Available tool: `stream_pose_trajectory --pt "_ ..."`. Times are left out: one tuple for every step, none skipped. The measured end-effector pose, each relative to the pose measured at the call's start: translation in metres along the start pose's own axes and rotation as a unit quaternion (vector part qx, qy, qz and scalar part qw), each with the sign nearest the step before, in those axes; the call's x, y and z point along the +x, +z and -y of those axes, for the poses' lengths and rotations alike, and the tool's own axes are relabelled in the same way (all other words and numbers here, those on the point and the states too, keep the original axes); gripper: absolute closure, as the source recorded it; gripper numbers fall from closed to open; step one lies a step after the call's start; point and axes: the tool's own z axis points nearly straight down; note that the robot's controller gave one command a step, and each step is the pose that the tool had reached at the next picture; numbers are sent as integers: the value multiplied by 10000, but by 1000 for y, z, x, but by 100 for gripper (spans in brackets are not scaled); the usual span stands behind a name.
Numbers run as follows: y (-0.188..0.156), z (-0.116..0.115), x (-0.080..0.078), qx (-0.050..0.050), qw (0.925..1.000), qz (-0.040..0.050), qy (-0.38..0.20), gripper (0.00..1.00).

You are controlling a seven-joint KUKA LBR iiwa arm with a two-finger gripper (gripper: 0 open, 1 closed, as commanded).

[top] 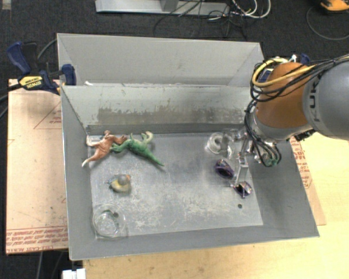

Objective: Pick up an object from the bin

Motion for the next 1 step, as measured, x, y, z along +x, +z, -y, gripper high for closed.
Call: stream_pose_trajectory --pt "11 2 -6 14 9759 34 -2184 100"
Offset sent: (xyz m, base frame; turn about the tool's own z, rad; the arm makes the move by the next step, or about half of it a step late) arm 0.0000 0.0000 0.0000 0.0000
